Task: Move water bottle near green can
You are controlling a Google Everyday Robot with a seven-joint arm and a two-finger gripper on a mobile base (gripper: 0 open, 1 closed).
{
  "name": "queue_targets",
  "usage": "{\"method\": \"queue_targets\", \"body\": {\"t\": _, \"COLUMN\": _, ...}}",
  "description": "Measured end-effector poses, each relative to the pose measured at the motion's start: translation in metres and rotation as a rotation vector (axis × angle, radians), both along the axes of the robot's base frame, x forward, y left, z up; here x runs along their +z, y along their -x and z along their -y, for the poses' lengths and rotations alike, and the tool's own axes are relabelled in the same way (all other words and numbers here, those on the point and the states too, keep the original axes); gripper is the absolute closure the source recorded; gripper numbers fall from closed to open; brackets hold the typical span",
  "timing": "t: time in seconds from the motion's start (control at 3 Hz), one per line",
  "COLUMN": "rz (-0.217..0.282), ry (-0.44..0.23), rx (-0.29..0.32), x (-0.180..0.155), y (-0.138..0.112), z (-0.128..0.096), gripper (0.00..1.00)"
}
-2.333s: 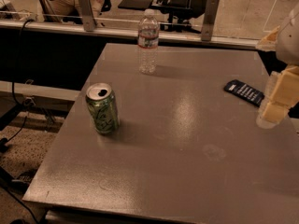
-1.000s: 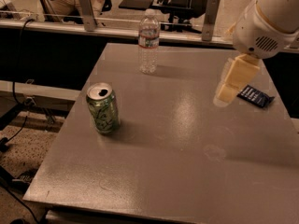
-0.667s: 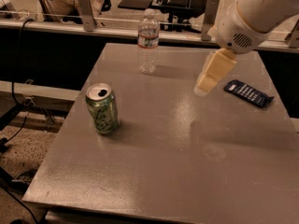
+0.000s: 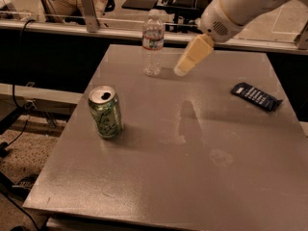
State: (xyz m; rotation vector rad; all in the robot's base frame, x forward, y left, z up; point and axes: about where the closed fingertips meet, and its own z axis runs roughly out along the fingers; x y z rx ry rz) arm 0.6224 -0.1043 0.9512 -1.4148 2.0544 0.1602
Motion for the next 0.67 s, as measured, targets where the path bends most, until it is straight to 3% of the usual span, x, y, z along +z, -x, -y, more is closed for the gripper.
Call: {"method": "queue_targets", "body": {"t": 0.67, "rz": -0.008, "ry": -0.055, "rx": -0.058, "x": -0.005, "y": -0.064, "z": -0.036, "gripper": 0.00}}
